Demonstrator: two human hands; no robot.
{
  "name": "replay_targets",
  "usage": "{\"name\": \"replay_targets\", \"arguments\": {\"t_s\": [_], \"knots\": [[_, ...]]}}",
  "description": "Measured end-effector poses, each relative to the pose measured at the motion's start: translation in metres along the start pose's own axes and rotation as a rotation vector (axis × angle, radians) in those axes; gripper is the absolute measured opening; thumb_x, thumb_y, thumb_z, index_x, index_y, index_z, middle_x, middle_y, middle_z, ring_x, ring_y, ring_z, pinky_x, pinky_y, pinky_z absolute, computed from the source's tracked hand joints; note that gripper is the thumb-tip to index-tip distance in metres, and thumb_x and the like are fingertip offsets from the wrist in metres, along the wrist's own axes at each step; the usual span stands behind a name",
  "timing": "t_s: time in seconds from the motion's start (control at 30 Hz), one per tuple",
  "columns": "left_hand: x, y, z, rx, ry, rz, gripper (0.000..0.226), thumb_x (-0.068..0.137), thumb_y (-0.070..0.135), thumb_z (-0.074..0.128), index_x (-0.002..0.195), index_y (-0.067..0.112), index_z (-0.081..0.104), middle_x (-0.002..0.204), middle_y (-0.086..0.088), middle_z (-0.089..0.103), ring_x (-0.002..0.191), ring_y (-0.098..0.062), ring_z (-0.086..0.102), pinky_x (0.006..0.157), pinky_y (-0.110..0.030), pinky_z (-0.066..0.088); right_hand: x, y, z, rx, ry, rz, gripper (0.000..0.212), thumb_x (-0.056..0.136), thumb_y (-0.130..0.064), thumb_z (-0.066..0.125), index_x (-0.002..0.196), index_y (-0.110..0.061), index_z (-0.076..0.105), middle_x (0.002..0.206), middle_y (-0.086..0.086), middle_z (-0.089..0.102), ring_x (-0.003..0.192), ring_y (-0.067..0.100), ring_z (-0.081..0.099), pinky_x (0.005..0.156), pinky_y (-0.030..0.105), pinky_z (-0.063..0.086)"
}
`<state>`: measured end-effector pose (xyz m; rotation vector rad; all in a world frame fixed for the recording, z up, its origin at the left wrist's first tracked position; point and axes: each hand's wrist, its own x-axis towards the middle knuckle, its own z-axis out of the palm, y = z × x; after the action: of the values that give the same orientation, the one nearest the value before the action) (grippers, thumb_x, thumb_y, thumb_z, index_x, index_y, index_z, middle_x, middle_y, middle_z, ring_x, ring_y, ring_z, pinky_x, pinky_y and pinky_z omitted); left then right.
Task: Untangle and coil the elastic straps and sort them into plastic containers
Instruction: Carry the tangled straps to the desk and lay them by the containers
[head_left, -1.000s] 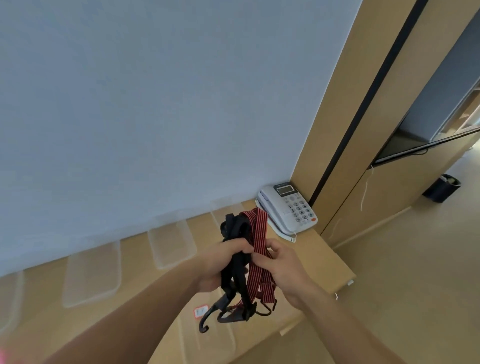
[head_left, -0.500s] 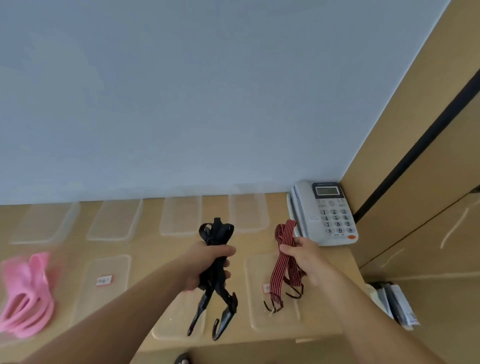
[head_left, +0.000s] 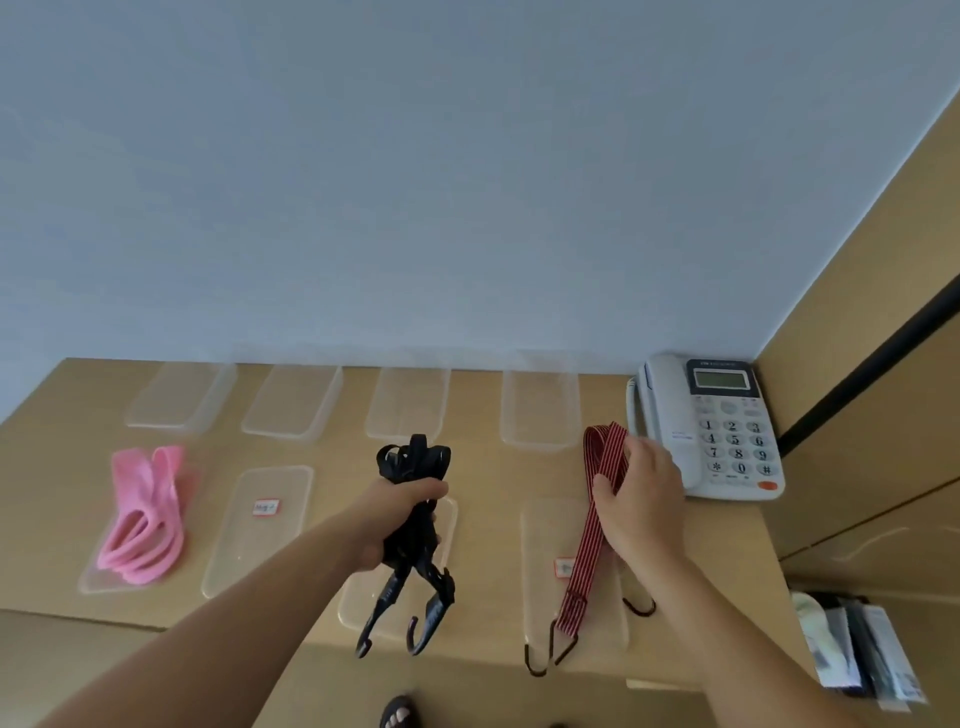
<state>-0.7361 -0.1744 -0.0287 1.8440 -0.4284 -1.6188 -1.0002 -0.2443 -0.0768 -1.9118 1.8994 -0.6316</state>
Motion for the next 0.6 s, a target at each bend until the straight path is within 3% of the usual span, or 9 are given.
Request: {"name": "replay_targets", "arguments": {"t_s": [0.07,0.1,0.17,0.23,0.3,0.43,0.5,0.6], "knots": [[0.001,0.000,-0.006,-0.015,0.002,0.000,0.027,0.087,0.017,0.072,0.104,0.001,0.060,0.076,-0.014,0.059,0.060,-0.029,0.063,0.054,-0.034,0.056,-0.009,-0.022,-0.001,0.012,0.063,-0.110,0.047,0.089,-0.021,0.064,0.132,-0.006,0.053,0.135,0.009,0.051,0.126,0.026,0.048,0.107,0.042,0.040],[0.003,-0.001,-0.008,-0.025,-0.001,-0.004,0.026,0.087,0.018,0.072,0.103,0.001,0.060,0.077,-0.014,0.059,0.063,-0.029,0.063,0.058,-0.036,0.057,-0.015,-0.037,0.001,0.082,0.005,-0.142,0.044,0.090,-0.024,0.063,0.131,-0.009,0.054,0.131,0.005,0.054,0.118,0.021,0.053,0.102,0.039,0.044],[0.005,-0.003,-0.014,-0.052,-0.015,-0.015,0.027,0.087,0.019,0.072,0.104,0.001,0.061,0.078,-0.014,0.059,0.067,-0.030,0.062,0.063,-0.037,0.057,-0.033,-0.073,0.012,0.234,-0.301,-0.132,0.049,0.090,-0.040,0.060,0.133,-0.018,0.052,0.124,-0.006,0.057,0.097,0.009,0.058,0.089,0.031,0.048],[0.008,-0.004,-0.019,-0.076,-0.038,-0.033,0.028,0.087,0.021,0.073,0.104,0.002,0.061,0.080,-0.014,0.059,0.066,-0.029,0.063,0.059,-0.035,0.056,-0.054,-0.104,0.031,0.319,-0.663,-0.088,0.066,0.083,-0.062,0.054,0.137,-0.025,0.048,0.122,-0.010,0.059,0.096,0.008,0.058,0.083,0.027,0.044],[0.011,-0.004,-0.024,-0.110,-0.059,-0.044,0.030,0.086,0.023,0.074,0.102,0.002,0.062,0.079,-0.014,0.061,0.064,-0.029,0.063,0.057,-0.034,0.055,-0.071,-0.122,0.053,0.320,-0.837,-0.076,0.062,0.080,-0.067,0.051,0.129,-0.030,0.052,0.111,-0.010,0.064,0.096,0.010,0.059,0.078,0.028,0.045],[0.021,-0.009,-0.037,-0.196,-0.055,0.000,0.034,0.085,0.020,0.075,0.107,-0.002,0.062,0.085,-0.018,0.067,0.074,-0.034,0.067,0.074,-0.044,0.059,-0.083,-0.134,0.085,0.509,-0.776,0.058,0.027,0.089,-0.043,0.057,0.105,-0.022,0.061,0.073,-0.006,0.061,0.063,0.015,0.058,0.062,0.028,0.045],[0.025,-0.015,-0.043,-0.196,-0.057,0.012,0.028,0.089,0.018,0.069,0.106,-0.002,0.063,0.091,-0.020,0.068,0.079,-0.033,0.066,0.073,-0.041,0.057,-0.083,-0.135,0.095,0.642,-0.732,0.176,0.020,0.090,-0.034,0.060,0.100,-0.017,0.063,0.060,-0.004,0.057,0.051,0.015,0.054,0.051,0.026,0.043],[0.031,-0.026,-0.053,-0.106,-0.051,0.051,0.006,0.087,0.006,0.055,0.085,0.001,0.058,0.079,-0.014,0.058,0.073,-0.027,0.055,0.069,-0.038,0.047,-0.081,-0.133,0.104,0.660,-0.624,0.268,0.013,0.092,-0.031,0.061,0.094,-0.020,0.067,0.055,-0.009,0.056,0.047,0.011,0.054,0.049,0.026,0.045]]}}
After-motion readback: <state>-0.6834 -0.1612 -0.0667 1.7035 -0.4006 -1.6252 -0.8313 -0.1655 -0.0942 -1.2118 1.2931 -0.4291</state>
